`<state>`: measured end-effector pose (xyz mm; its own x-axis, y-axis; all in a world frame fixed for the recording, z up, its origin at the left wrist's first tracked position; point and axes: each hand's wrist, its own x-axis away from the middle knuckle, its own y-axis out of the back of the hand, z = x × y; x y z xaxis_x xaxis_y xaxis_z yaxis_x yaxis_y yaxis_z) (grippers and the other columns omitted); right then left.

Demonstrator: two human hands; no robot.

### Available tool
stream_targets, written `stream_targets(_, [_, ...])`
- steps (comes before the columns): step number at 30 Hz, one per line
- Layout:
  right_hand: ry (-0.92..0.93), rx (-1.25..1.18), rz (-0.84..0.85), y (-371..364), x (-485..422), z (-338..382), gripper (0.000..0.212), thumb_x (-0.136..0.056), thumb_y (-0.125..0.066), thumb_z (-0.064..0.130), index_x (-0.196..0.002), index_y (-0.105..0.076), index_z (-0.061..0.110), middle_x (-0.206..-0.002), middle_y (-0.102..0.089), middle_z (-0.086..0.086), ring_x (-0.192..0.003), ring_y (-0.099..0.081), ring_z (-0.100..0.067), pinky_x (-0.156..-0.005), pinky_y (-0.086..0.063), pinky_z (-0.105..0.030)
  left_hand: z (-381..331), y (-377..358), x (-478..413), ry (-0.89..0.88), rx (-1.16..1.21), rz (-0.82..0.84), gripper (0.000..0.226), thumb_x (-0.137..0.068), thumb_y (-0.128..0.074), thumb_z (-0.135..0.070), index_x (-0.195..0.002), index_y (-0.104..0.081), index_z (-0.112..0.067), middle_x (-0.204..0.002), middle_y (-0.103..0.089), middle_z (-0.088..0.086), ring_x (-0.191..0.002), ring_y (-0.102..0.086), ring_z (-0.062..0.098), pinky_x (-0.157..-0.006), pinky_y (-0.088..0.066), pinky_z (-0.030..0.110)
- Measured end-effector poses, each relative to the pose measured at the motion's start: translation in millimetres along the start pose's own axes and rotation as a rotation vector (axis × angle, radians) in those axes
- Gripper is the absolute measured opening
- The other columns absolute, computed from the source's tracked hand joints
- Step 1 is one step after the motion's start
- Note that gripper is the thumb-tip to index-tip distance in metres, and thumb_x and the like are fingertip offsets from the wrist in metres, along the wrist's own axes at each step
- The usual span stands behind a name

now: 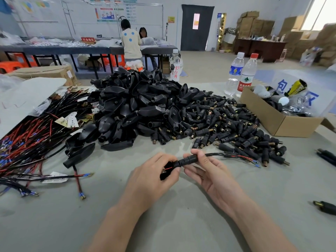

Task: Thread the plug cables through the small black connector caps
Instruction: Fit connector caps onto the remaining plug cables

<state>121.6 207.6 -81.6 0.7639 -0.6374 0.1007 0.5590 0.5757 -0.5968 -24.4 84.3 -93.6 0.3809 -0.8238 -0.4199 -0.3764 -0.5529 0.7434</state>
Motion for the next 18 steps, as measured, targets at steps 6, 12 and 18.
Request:
stream_targets(6, [0.143, 0.149, -0.157, 3, -2, -2, 0.032, -0.088, -0.064, 0.033, -0.104, -0.077, 0.010, -0.110, -0.074, -0.011, -0.100, -0.068, -0.022, -0.080, -0.059, -0.027, 3, -1, -1, 0.002, -0.057, -0.016, 0.016, -0.093, -0.046, -0.055, -0.104, -0.051, -0.045, -0.101, -0.054, -0.025, -0.094, -0.055, 0.000, -0.073, -0.051, 0.028])
stream_targets(12, [0.264, 0.186, -0.380, 11, -3, 9, 0.037, -0.077, -0.073, 0.038, -0.098, -0.074, 0.007, -0.093, -0.076, -0.004, -0.087, -0.073, -0.018, -0.072, -0.058, -0.021, 11, 2, -2, 0.033, -0.082, -0.042, 0.015, -0.092, -0.046, -0.056, -0.104, -0.050, -0.048, -0.103, -0.052, -0.031, -0.096, -0.051, -0.006, -0.070, -0.043, 0.016])
stream_targets(18, [0.300, 0.281, -0.430, 12, -4, 9, 0.029, -0.091, -0.065, 0.036, -0.101, -0.068, 0.008, -0.086, -0.078, -0.009, -0.082, -0.076, -0.020, -0.065, -0.059, -0.021, 11, 3, -1, 0.031, -0.080, -0.044, 0.020, -0.092, -0.043, -0.058, -0.107, -0.050, -0.047, -0.104, -0.052, -0.029, -0.093, -0.052, -0.004, -0.072, -0.050, 0.025])
